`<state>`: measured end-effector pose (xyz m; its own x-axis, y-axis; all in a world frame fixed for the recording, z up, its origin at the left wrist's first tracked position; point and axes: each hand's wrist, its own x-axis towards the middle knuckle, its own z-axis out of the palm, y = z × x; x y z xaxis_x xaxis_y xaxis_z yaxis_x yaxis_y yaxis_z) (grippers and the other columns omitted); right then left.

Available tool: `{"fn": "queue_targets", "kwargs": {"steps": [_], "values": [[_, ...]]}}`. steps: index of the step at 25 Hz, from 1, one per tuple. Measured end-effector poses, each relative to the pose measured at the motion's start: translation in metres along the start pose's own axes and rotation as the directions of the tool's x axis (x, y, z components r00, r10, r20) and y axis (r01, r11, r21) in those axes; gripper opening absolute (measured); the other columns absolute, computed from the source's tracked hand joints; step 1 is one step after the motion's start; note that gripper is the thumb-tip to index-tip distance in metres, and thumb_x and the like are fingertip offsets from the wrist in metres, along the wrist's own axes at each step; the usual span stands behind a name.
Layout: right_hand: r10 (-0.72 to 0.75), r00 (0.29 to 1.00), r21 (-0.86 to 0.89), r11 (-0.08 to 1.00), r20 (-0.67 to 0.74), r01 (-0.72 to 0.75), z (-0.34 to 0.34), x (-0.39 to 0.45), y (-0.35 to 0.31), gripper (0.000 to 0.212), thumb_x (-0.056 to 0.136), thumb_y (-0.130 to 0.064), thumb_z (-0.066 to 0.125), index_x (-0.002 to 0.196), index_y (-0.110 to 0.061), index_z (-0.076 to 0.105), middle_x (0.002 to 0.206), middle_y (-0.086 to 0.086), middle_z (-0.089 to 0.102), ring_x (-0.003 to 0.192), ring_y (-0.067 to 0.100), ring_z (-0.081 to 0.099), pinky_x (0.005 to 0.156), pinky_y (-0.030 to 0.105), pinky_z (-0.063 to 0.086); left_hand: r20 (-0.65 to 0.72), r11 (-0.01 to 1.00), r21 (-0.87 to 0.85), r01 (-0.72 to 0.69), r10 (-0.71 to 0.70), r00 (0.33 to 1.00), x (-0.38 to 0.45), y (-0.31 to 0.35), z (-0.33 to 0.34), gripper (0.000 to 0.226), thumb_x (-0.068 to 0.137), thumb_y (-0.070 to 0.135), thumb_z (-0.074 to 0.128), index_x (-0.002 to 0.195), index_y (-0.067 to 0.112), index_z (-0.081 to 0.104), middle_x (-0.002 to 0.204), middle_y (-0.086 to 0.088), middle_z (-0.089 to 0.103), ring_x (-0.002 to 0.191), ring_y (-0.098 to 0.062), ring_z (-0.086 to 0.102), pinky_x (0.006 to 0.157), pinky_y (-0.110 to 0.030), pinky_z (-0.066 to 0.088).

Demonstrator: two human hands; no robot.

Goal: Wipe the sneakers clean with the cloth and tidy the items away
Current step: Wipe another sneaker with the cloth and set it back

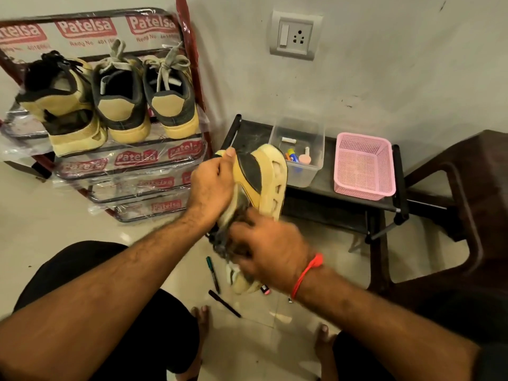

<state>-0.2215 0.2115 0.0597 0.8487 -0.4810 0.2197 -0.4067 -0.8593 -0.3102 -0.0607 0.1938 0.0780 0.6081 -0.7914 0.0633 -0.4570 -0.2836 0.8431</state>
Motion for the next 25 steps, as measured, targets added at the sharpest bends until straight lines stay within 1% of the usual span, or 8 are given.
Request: {"fn": "queue_targets", "kwargs": {"steps": [3, 5, 8, 13, 17, 20, 22, 25], "values": [[-0.181, 0.975, -0.069, 0.979, 0.125, 0.191, 0.021, -0.016, -0.02, 0.03, 0.086, -0.048, 0.062, 0.108, -0.027, 0.065, 0.098, 0.002, 0.059, 0.081, 0.018, 0.062, 0.061, 0.033, 0.059, -0.087, 0.994, -0.101, 0.033, -0.042, 0.995, 0.013, 0.007, -0.011, 0.054, 0.106, 0.047, 0.04, 0.06, 0.02, 0.043, 0.057, 0.003, 0.041, 0.054, -0.014, 0.038, 0.053, -0.03, 0.03], [-0.187, 0.982, -0.062, 0.98, 0.015, 0.188, 0.014, -0.007, -0.009, 0.032, 0.087, -0.048, 0.058, 0.11, -0.027, 0.064, 0.098, 0.002, 0.059, 0.077, 0.016, 0.061, 0.057, 0.03, 0.057, -0.085, 0.992, -0.117, 0.055, -0.065, 0.994, 0.018, 0.001, -0.018, 0.055, 0.106, 0.05, 0.041, 0.059, 0.02, 0.043, 0.057, 0.003, 0.041, 0.053, -0.013, 0.038, 0.053, -0.03, 0.03], [-0.065, 0.982, 0.016, 0.997, -0.176, 0.069, -0.008, 0.014, 0.013, 0.04, 0.085, -0.048, 0.057, 0.117, -0.025, 0.057, 0.107, 0.005, 0.058, 0.086, 0.019, 0.06, 0.064, 0.032, 0.059, -0.019, 0.988, -0.108, 0.107, -0.11, 0.994, 0.018, -0.007, -0.02, 0.056, 0.104, 0.053, 0.041, 0.062, 0.016, 0.047, 0.059, 0.002, 0.044, 0.055, -0.014, 0.041, 0.054, -0.03, 0.031], [0.18, 0.925, 0.223, 0.969, -0.334, -0.109, -0.033, 0.035, 0.039, 0.037, 0.088, -0.038, 0.06, 0.119, -0.018, 0.063, 0.112, 0.007, 0.056, 0.1, 0.02, 0.057, 0.08, 0.038, 0.058, 0.162, 0.997, -0.008, -0.08, 0.081, 0.984, 0.003, -0.007, -0.007, 0.066, 0.1, 0.055, 0.05, 0.078, -0.006, 0.062, 0.07, -0.022, 0.06, 0.059, -0.02, 0.05, 0.056, -0.039, 0.041], [0.193, 0.906, 0.235, 0.966, -0.376, -0.108, -0.036, 0.03, 0.037, 0.033, 0.087, -0.033, 0.065, 0.115, -0.018, 0.065, 0.109, 0.005, 0.056, 0.096, 0.02, 0.057, 0.078, 0.035, 0.057, 0.072, 0.99, -0.026, -0.141, 0.142, 0.987, 0.004, 0.001, -0.001, 0.061, 0.102, 0.05, 0.052, 0.069, -0.002, 0.057, 0.064, -0.018, 0.056, 0.056, -0.017, 0.047, 0.056, -0.037, 0.04], [-0.067, 0.971, -0.02, 0.998, -0.231, 0.064, -0.011, 0.013, 0.014, 0.035, 0.084, -0.045, 0.063, 0.109, -0.021, 0.066, 0.104, 0.006, 0.059, 0.085, 0.022, 0.058, 0.066, 0.036, 0.056, -0.049, 1.0, -0.01, -0.018, 0.017, 0.999, 0.014, 0.001, -0.008, 0.055, 0.102, 0.052, 0.05, 0.059, 0.017, 0.046, 0.057, 0.002, 0.041, 0.053, -0.013, 0.038, 0.05, -0.029, 0.031], [-0.219, 0.966, -0.144, 0.969, -0.138, 0.199, 0.0, 0.008, 0.011, 0.034, 0.086, -0.047, 0.063, 0.107, -0.021, 0.068, 0.101, 0.009, 0.06, 0.084, 0.025, 0.059, 0.062, 0.036, 0.054, -0.067, 0.986, -0.107, 0.131, -0.138, 0.988, 0.024, -0.006, -0.015, 0.055, 0.1, 0.059, 0.046, 0.064, 0.018, 0.051, 0.062, -0.001, 0.05, 0.059, -0.018, 0.049, 0.058, -0.031, 0.041], [-0.121, 0.963, -0.066, 0.992, -0.241, 0.109, -0.012, 0.021, 0.029, 0.04, 0.086, -0.045, 0.06, 0.113, -0.017, 0.066, 0.106, 0.012, 0.059, 0.089, 0.025, 0.06, 0.065, 0.039, 0.057, 0.01, 0.949, -0.182, 0.256, -0.259, 0.966, 0.028, -0.015, -0.017, 0.058, 0.1, 0.061, 0.043, 0.087, 0.01, 0.067, 0.087, -0.01, 0.07, 0.084, -0.026, 0.068, 0.078, -0.042, 0.056]]}}
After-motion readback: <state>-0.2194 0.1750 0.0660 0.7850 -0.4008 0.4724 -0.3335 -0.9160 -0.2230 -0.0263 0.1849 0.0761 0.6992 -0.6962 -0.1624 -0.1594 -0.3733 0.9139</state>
